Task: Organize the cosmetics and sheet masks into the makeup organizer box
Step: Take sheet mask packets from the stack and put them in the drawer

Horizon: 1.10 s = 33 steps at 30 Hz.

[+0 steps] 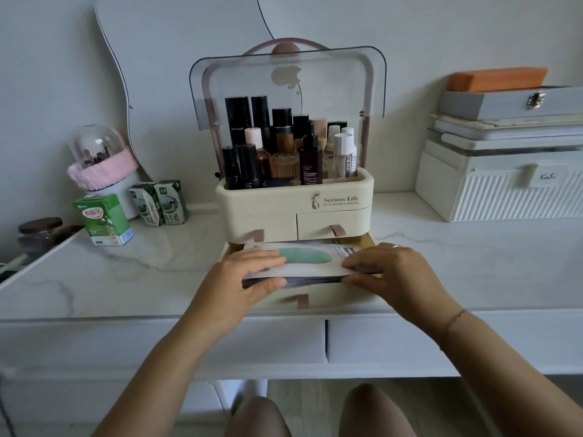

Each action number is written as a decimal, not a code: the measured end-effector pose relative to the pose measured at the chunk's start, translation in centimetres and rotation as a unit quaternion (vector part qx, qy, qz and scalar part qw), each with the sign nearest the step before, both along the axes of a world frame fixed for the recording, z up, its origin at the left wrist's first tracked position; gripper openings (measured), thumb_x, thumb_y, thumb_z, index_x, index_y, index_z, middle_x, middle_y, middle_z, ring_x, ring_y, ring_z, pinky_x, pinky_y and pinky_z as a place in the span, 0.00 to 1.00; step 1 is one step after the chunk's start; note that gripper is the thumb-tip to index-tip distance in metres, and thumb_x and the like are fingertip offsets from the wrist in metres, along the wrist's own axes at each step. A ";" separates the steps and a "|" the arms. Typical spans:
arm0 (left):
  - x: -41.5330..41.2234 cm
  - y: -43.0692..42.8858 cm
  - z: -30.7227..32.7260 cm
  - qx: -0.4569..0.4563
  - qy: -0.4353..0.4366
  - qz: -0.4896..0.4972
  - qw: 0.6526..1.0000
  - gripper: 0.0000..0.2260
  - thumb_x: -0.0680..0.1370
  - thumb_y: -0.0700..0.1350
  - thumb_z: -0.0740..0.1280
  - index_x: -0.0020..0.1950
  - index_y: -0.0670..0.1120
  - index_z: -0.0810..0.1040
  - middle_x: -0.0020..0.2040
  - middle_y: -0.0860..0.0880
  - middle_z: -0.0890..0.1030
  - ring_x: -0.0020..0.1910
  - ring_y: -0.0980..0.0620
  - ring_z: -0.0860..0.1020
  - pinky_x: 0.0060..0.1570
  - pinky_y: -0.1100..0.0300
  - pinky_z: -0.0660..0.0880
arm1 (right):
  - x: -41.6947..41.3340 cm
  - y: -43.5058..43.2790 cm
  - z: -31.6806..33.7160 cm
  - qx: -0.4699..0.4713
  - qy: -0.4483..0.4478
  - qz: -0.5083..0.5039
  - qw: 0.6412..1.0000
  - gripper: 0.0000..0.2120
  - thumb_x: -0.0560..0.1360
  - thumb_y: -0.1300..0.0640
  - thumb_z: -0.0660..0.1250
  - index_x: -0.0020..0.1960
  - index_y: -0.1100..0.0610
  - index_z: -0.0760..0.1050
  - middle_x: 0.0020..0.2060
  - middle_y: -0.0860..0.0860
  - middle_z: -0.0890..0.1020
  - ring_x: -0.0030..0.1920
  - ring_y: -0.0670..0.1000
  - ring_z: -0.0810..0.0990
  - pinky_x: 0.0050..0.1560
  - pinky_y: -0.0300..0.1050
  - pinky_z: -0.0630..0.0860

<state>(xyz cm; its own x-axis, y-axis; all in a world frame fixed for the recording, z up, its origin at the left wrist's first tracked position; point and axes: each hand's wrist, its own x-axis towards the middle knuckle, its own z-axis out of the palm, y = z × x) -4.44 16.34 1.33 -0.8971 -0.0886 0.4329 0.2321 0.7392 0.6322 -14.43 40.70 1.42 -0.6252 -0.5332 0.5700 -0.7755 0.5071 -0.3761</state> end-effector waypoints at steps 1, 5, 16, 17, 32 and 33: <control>-0.2 -0.2 -0.3 -0.010 0.000 0.001 1.000 0.19 0.67 0.63 0.66 0.57 0.63 0.78 0.60 0.65 0.77 0.64 0.70 0.69 0.66 0.72 0.62 | -0.4 0.0 -0.1 -0.009 -0.028 0.009 1.000 0.10 0.67 0.49 0.74 0.46 0.51 0.84 0.41 0.43 0.84 0.40 0.43 0.78 0.41 0.30 0.72; -0.6 -1.1 -1.2 -0.105 -0.003 0.013 0.994 0.25 0.70 0.68 0.62 0.62 0.57 0.78 0.65 0.62 0.73 0.69 0.62 0.68 0.72 0.57 0.57 | -1.3 -0.2 -0.3 0.002 -0.044 0.057 0.997 0.10 0.71 0.48 0.70 0.46 0.52 0.85 0.45 0.44 0.85 0.47 0.42 0.79 0.51 0.37 0.74; -0.6 -1.1 -2.1 -0.209 0.011 0.109 0.972 0.38 0.69 0.75 0.50 0.69 0.54 0.72 0.74 0.53 0.66 0.75 0.52 0.59 0.72 0.45 0.51 | 0.7 -0.6 -2.4 0.025 -0.016 -0.020 0.999 0.30 0.68 0.33 0.58 0.64 0.47 0.75 0.70 0.46 0.68 0.72 0.49 0.60 0.71 0.49 0.53; -0.5 -1.1 -2.5 -0.178 0.047 0.132 0.974 0.38 0.69 0.74 0.54 0.70 0.52 0.71 0.75 0.50 0.64 0.75 0.48 0.59 0.72 0.43 0.54 | 0.7 -0.4 -2.7 0.009 -0.028 -0.033 0.999 0.31 0.67 0.34 0.60 0.67 0.45 0.71 0.73 0.48 0.63 0.74 0.51 0.57 0.72 0.51 0.52; -4.7 -4.7 -4.1 0.165 -0.072 0.180 0.967 0.43 0.71 0.56 0.73 0.78 0.50 0.52 0.75 0.48 0.66 0.72 0.47 0.65 0.69 0.52 0.65 | -5.2 -3.2 -3.5 -0.164 -0.255 -0.091 0.949 0.43 0.65 0.42 0.74 0.73 0.50 0.56 0.56 0.37 0.70 0.50 0.37 0.72 0.45 0.31 0.66; -5.1 -4.9 -4.0 0.172 -0.065 0.172 0.968 0.39 0.71 0.55 0.73 0.76 0.51 0.57 0.71 0.49 0.70 0.69 0.48 0.69 0.67 0.50 0.67 | -5.4 -3.2 -3.6 -0.176 -0.257 -0.096 0.945 0.45 0.65 0.42 0.74 0.74 0.50 0.54 0.56 0.38 0.70 0.53 0.40 0.72 0.49 0.35 0.67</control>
